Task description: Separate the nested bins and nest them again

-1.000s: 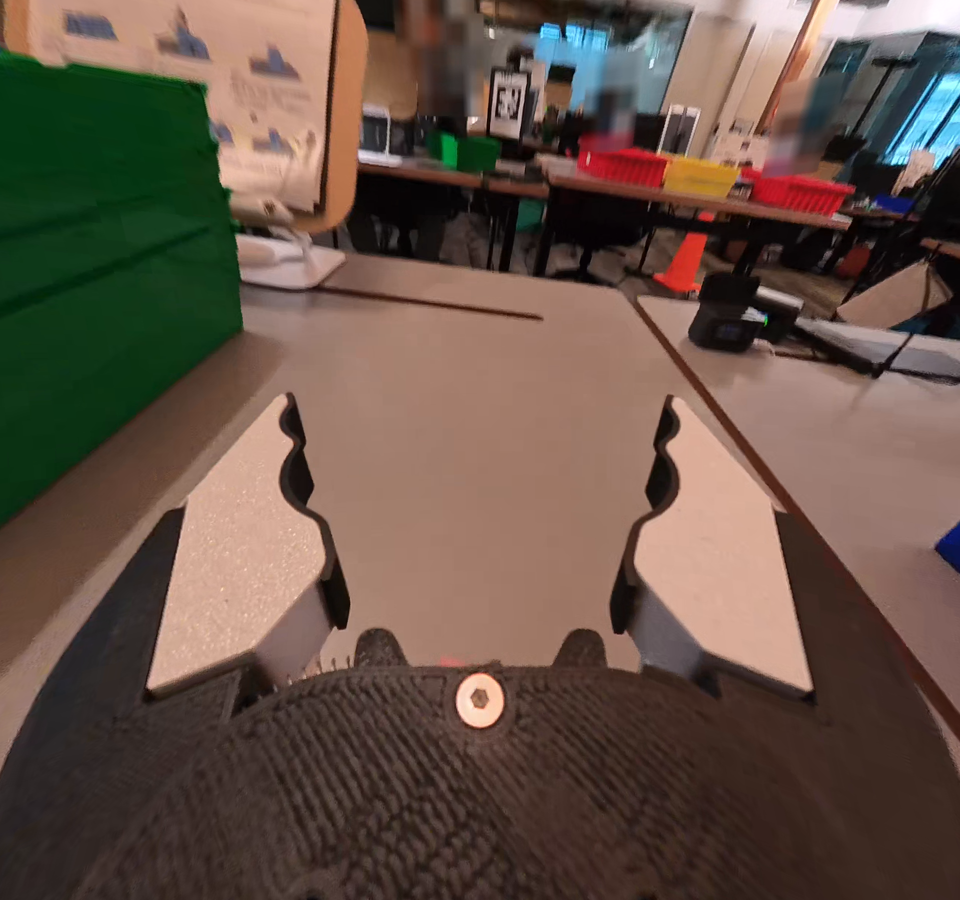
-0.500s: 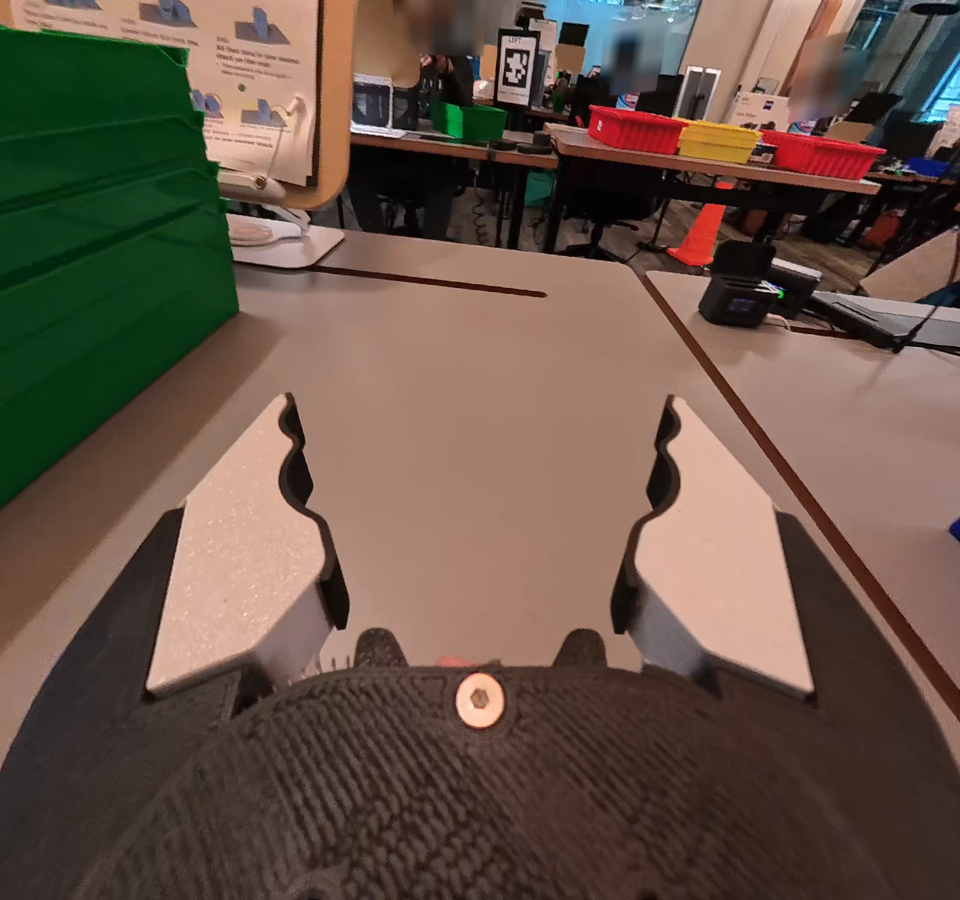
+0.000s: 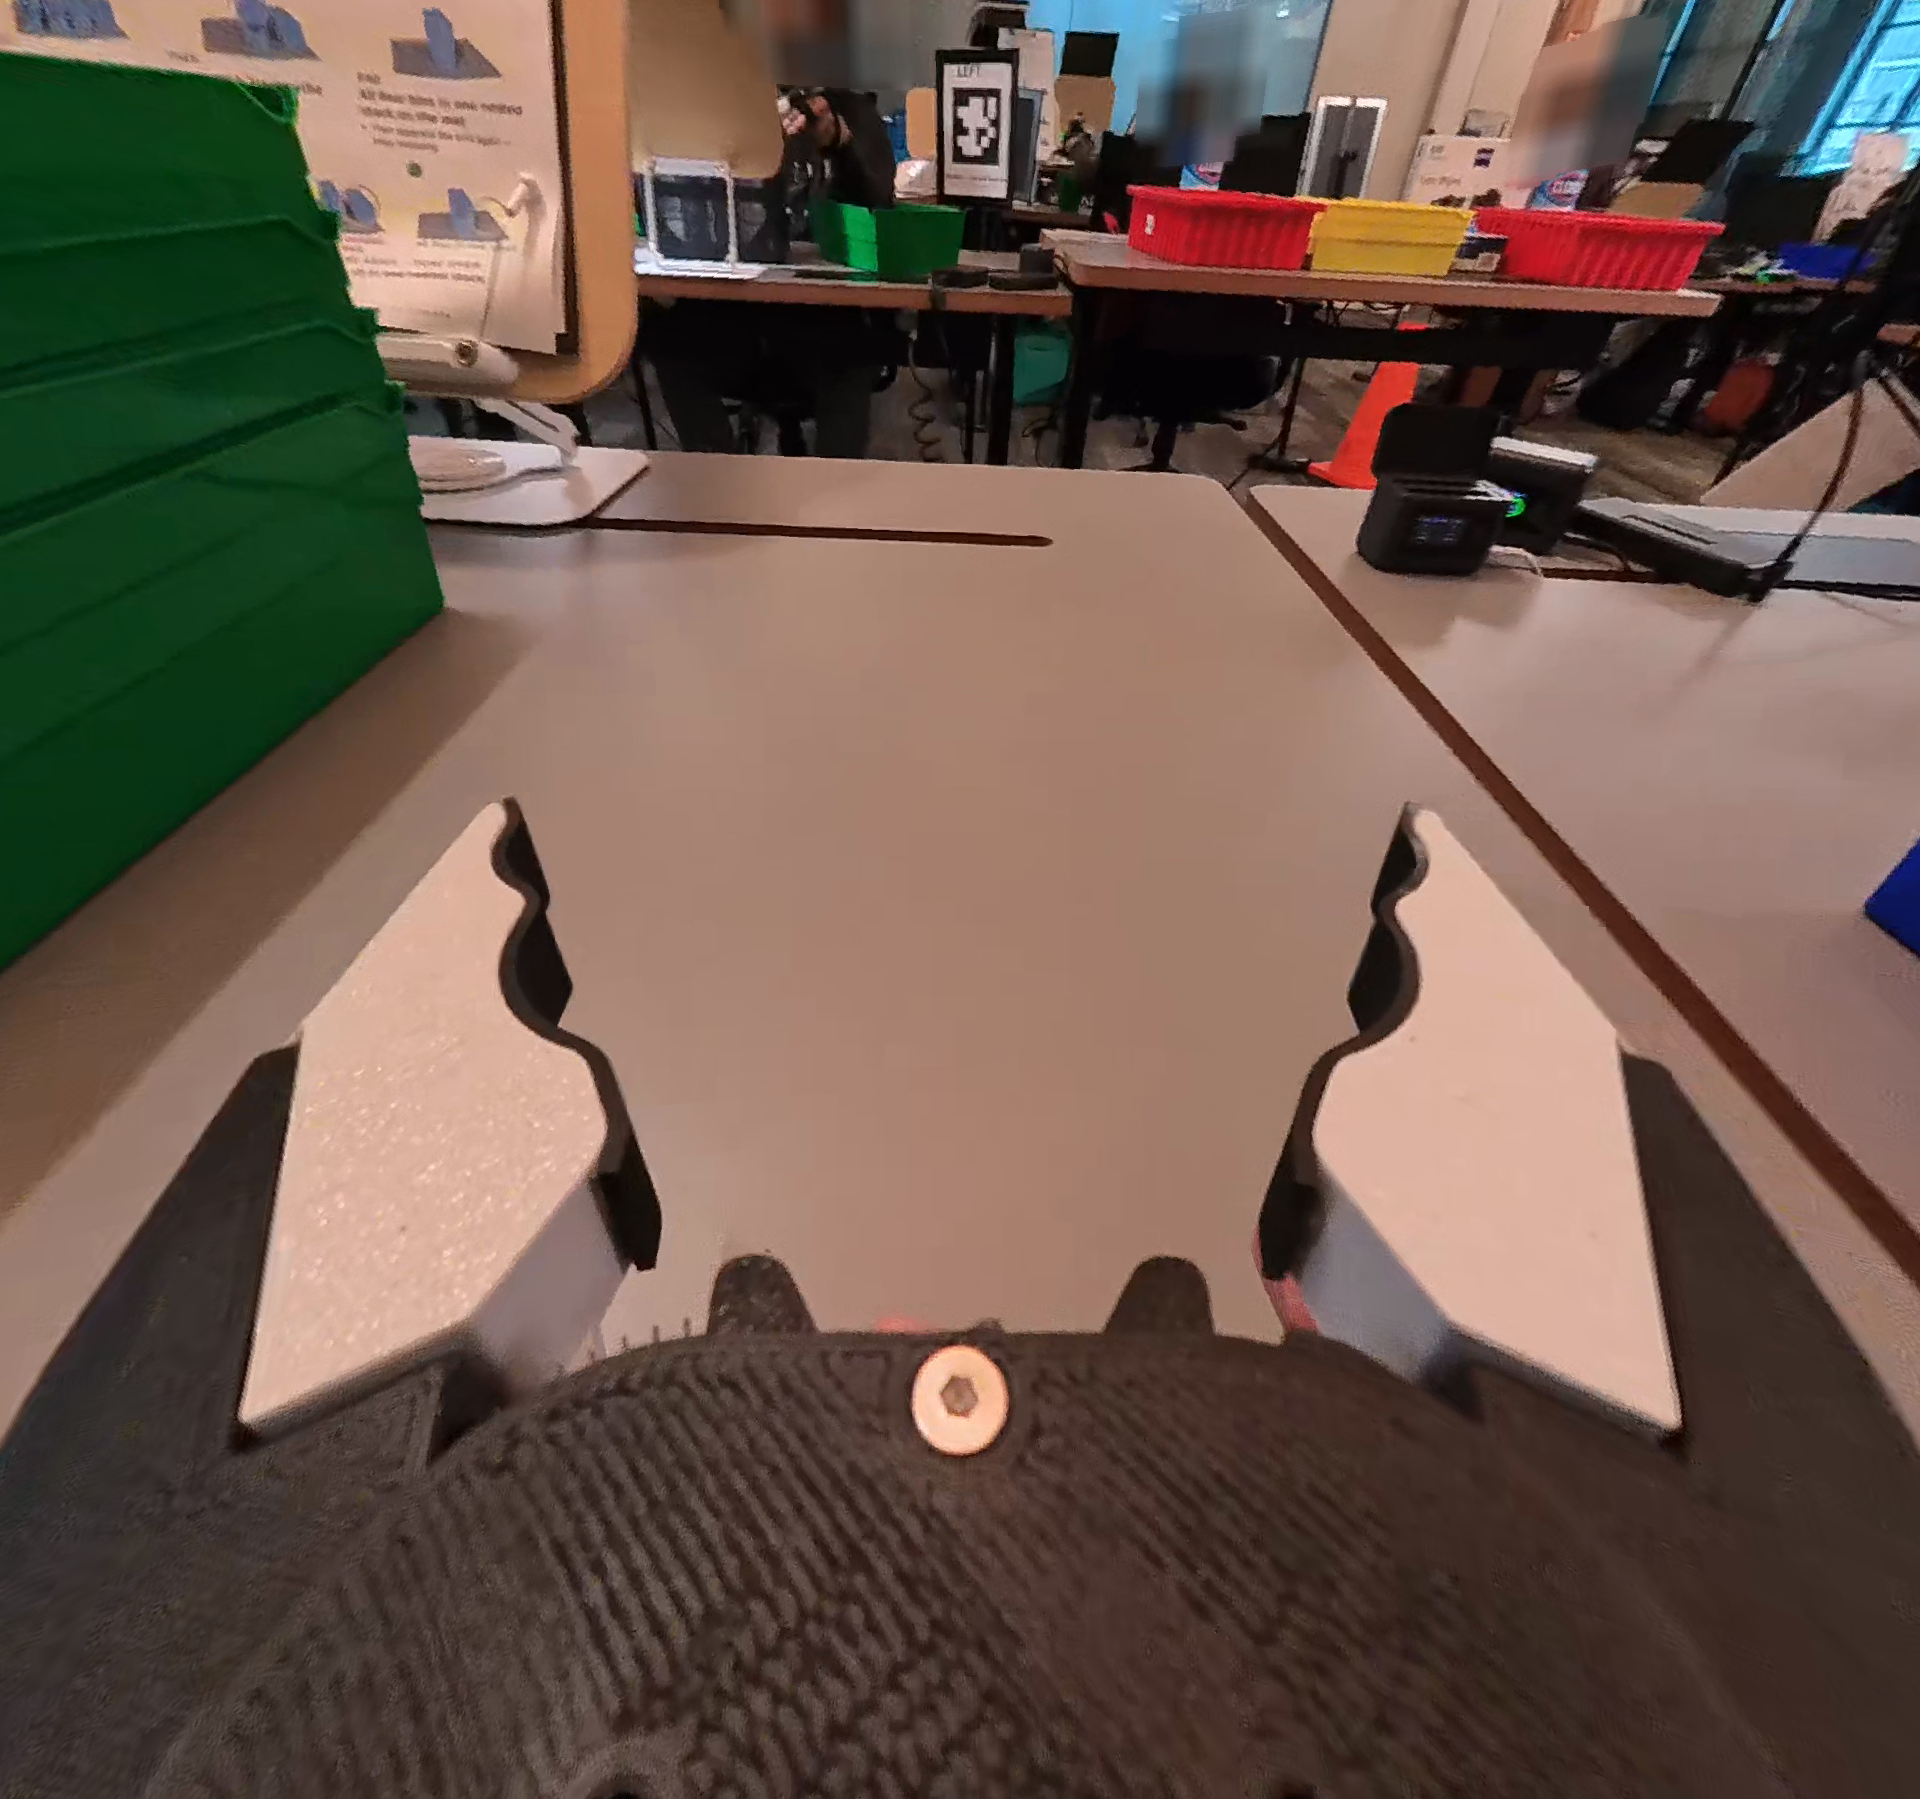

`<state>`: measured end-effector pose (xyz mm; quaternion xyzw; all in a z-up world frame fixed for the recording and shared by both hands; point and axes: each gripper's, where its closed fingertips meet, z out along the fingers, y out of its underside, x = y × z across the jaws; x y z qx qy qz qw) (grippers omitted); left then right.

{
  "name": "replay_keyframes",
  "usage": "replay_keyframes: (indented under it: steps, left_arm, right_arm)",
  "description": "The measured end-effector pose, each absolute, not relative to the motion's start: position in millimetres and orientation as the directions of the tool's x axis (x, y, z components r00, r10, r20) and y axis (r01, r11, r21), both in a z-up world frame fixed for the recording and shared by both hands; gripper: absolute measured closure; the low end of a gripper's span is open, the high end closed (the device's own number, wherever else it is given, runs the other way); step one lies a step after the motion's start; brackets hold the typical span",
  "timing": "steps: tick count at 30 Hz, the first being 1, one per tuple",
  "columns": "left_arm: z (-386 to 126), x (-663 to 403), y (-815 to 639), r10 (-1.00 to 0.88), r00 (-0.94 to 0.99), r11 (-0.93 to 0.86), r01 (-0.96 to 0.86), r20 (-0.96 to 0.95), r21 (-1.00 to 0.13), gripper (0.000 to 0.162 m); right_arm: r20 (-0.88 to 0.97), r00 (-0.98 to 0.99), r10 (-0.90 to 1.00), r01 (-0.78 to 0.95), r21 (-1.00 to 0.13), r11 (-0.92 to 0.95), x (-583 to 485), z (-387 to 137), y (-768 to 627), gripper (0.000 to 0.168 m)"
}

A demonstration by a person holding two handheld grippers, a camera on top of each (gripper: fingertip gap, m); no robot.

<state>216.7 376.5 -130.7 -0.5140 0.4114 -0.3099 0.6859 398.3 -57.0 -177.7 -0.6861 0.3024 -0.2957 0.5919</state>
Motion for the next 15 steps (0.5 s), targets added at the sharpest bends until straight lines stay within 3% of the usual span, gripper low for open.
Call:
replay_keyframes:
  steps: [5,15]
  left_arm:
    - [-130.3,216.2,375.1,-0.83,0.477,0.322,-0.012,-0.289,-0.947,0.048]
    - [-142.0,208.0,388.2,-0.862,0.485,0.162,-0.01,-0.147,-0.987,0.048]
  right_arm:
    - [0.083,0.652,-0.754,-0.055,-0.986,-0.156,395.0,-181.1,-47.1,0.013]
    - [0.099,0.65,-0.753,-0.089,-0.975,-0.205,395.3,-190.8,-46.0,0.012]
